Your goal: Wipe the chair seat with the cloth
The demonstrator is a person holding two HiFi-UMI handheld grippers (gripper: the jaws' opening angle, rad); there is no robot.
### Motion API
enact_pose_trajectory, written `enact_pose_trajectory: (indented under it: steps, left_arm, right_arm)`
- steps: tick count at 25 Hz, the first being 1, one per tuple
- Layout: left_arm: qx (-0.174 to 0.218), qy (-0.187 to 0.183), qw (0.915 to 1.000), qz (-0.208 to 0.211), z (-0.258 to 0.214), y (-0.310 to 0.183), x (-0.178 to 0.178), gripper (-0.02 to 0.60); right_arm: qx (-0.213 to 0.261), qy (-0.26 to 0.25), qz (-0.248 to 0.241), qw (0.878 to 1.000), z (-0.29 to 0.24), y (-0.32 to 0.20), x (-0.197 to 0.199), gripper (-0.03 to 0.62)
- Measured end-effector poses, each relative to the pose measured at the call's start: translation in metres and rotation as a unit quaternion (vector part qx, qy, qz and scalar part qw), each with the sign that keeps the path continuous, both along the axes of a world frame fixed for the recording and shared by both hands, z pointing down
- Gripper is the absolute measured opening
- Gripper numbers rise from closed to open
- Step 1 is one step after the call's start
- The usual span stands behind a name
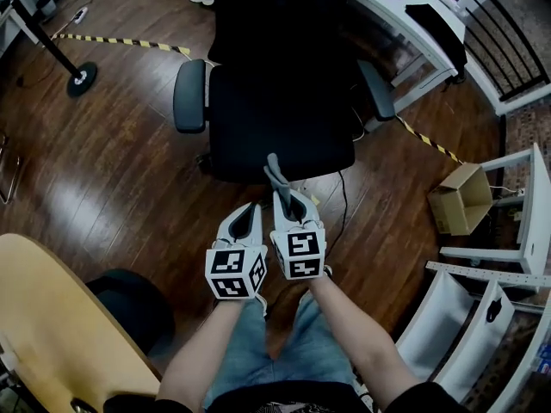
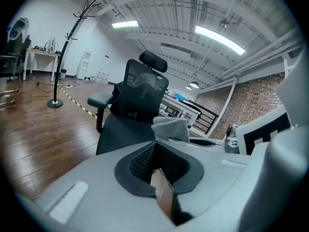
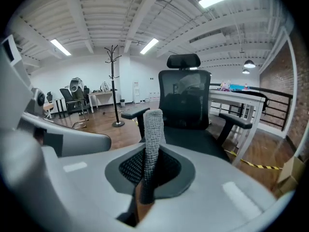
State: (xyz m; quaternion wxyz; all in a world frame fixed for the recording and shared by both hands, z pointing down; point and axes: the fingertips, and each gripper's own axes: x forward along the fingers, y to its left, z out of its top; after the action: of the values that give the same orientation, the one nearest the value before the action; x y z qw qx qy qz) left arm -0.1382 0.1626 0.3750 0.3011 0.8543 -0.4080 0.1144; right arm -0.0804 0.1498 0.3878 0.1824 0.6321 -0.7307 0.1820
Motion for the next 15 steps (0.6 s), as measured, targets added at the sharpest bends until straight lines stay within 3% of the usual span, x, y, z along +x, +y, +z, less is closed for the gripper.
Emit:
enact_pose_trajectory:
  steps: [7,15]
  left_arm:
    - [0.046,0.002,0.9985,0.028,-0.089,0.026,0.029,0.003]
    - [0.109,0.000,0.9939,0.014,-0.164,0.082,0.043,0.004]
  right_arm:
    - [0.053,-0.002,-0.010,0.999,-0.106,0.041,0.016,0.008]
    - [0.115,-0.032,-0.032,0.992,-0.201,0.109,0.043,0.008]
